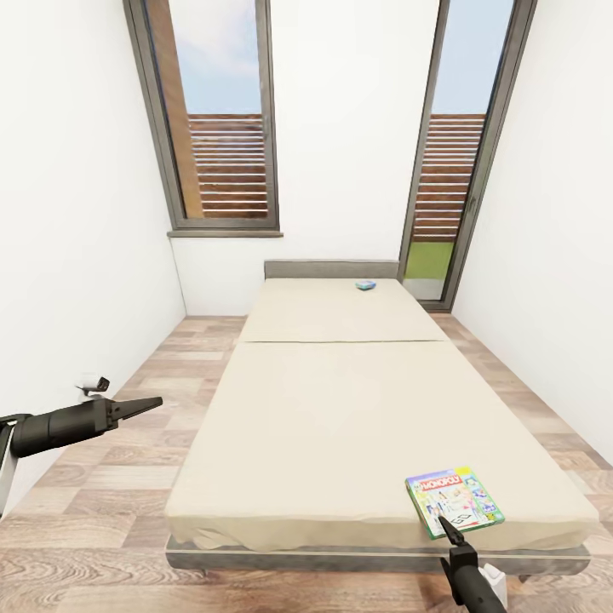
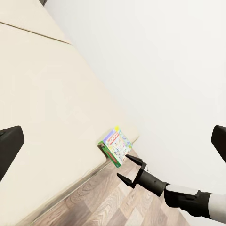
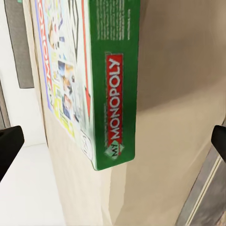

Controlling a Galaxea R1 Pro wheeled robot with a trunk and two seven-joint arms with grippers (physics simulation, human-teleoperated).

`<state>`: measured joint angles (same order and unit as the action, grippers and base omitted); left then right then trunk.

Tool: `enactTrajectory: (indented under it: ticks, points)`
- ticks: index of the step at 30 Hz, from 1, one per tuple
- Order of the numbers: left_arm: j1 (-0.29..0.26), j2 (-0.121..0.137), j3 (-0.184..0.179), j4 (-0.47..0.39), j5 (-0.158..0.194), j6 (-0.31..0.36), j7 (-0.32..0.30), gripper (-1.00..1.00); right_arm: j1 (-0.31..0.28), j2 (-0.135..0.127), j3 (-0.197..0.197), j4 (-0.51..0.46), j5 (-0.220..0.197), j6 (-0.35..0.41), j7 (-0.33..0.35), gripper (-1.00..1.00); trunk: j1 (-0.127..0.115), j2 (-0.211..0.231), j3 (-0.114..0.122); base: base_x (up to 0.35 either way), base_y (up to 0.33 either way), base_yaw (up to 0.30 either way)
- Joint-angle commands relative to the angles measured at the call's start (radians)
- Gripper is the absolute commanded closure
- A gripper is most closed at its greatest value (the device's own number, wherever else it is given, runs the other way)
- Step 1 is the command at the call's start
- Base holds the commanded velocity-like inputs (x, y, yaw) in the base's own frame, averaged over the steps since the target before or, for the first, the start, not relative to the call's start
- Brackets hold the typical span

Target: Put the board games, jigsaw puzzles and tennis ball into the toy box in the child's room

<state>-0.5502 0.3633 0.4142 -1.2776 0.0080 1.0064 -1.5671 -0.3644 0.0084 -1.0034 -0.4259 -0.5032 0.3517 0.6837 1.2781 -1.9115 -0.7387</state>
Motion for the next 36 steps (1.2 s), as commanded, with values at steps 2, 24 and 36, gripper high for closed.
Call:
enactTrajectory:
  ticks: [2,24,36]
  points:
    - [0.0,0.0,0.0,0.0,0.0,0.011,-0.004,-1.0,-0.001,0.001,-0.004,-0.001,-0.006,0.009,0.0,-1.0,0.0,0.0,-0.001,0.001,0.0,0.0]
    - [0.0,-0.002,0.0,0.0,0.0,0.01,-0.004,-1.0,-0.001,-0.001,-0.004,-0.001,-0.006,0.009,-0.001,-1.0,0.0,0.0,-0.001,0.024,0.0,0.0]
    - [0.0,-0.003,0.0,0.001,0.0,0.01,-0.004,-1.0,-0.009,0.001,-0.004,-0.001,-0.006,0.009,-0.001,-1.0,0.0,0.0,-0.001,0.003,0.0,0.0]
